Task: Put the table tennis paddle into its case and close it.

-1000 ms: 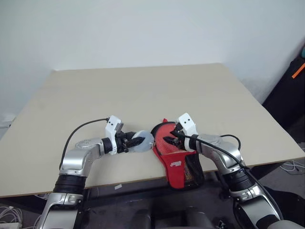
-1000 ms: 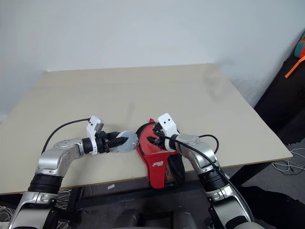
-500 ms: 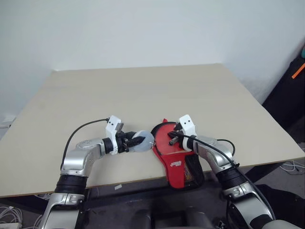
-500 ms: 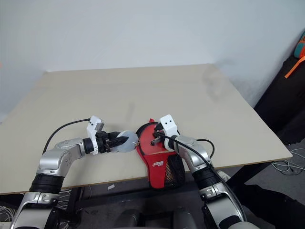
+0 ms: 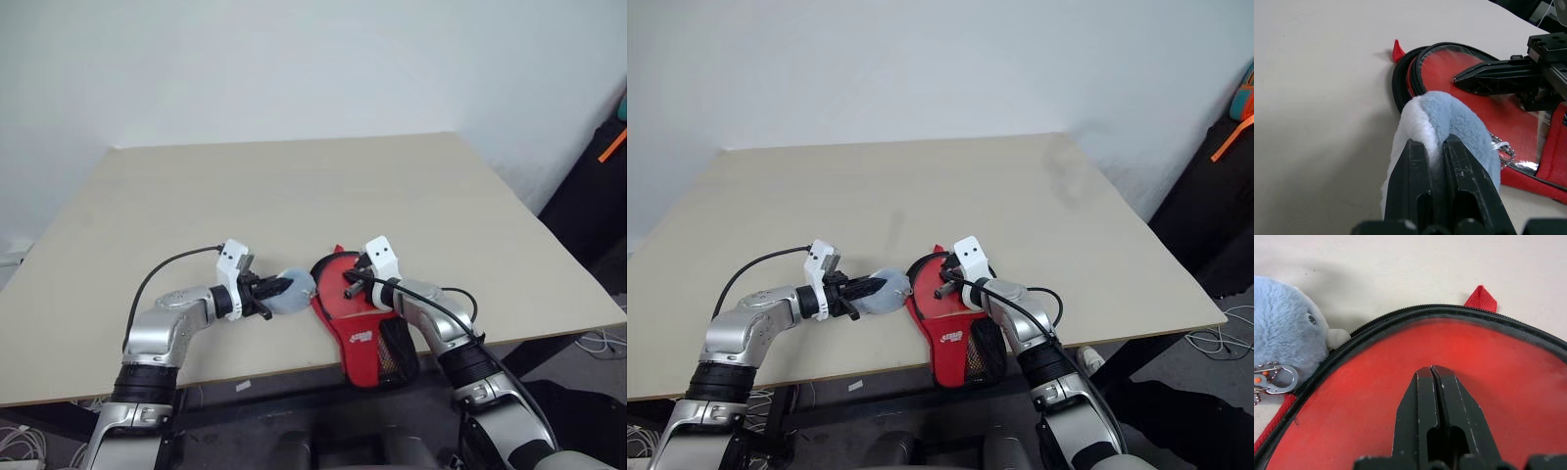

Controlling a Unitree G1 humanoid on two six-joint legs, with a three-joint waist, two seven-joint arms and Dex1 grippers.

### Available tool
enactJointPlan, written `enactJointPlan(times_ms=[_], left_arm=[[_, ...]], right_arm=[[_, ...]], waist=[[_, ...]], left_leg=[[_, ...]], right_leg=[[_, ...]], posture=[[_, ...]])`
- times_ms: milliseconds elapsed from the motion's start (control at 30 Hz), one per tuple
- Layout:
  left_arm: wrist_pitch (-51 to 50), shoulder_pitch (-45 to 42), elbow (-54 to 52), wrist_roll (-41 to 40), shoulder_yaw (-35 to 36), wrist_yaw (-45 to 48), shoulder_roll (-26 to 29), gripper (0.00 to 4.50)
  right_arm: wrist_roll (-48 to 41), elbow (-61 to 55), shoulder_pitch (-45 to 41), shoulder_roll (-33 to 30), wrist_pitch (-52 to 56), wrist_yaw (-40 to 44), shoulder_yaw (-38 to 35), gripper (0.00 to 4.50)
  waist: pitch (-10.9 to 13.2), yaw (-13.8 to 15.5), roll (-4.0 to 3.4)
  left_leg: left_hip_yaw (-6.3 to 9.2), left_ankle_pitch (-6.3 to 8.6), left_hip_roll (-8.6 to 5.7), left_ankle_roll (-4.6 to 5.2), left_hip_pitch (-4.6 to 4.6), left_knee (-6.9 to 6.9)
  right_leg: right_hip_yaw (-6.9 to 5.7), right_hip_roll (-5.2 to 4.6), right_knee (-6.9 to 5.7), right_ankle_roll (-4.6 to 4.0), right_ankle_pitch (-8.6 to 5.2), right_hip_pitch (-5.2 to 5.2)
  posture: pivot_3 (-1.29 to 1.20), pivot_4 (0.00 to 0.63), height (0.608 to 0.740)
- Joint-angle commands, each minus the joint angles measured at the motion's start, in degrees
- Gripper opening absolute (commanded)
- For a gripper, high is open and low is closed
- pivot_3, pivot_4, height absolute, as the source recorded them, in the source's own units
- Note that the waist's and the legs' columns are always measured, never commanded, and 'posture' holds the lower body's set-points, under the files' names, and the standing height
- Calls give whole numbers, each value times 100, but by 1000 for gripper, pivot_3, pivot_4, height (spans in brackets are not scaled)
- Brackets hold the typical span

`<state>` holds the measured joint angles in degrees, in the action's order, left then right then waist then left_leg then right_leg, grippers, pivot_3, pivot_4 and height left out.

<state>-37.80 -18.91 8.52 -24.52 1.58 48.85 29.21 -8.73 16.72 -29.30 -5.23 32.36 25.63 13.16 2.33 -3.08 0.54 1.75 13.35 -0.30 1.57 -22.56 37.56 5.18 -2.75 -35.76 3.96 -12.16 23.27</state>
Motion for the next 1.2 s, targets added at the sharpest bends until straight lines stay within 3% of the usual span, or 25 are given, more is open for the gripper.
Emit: enactJointPlan(times_ms=[33,600,1067,1200], left_arm=[[-128,52,-59,-24,-4,-39,-18,28],[512,-1108,1384,286,239,204,650,28],[979,-1521,1991,767,-81,762,733,28],[1374,-1963,2661,1073,-138,598,699,28]], right_arm=[[56,55,-68,49,66,32,1,0],[138,-97,-8,128,199,276,188,0],[159,-259,99,121,243,413,348,0],[158,-305,124,107,248,447,392,0]], waist=[[0,-2,-1],[0,-111,-1],[-1,-120,0],[-1,-118,1]], left_leg=[[0,0,0,0,0,0],[5,-2,3,-3,-2,-10],[14,-5,5,-8,-3,-18],[15,-6,4,-8,-3,-17]], right_leg=[[0,0,0,0,0,0],[-1,10,-1,-1,0,7],[-2,12,-2,-2,1,11],[-3,13,-2,-2,1,10]], posture=[[0,0,740],[0,0,740],[0,0,740],[0,0,740]])
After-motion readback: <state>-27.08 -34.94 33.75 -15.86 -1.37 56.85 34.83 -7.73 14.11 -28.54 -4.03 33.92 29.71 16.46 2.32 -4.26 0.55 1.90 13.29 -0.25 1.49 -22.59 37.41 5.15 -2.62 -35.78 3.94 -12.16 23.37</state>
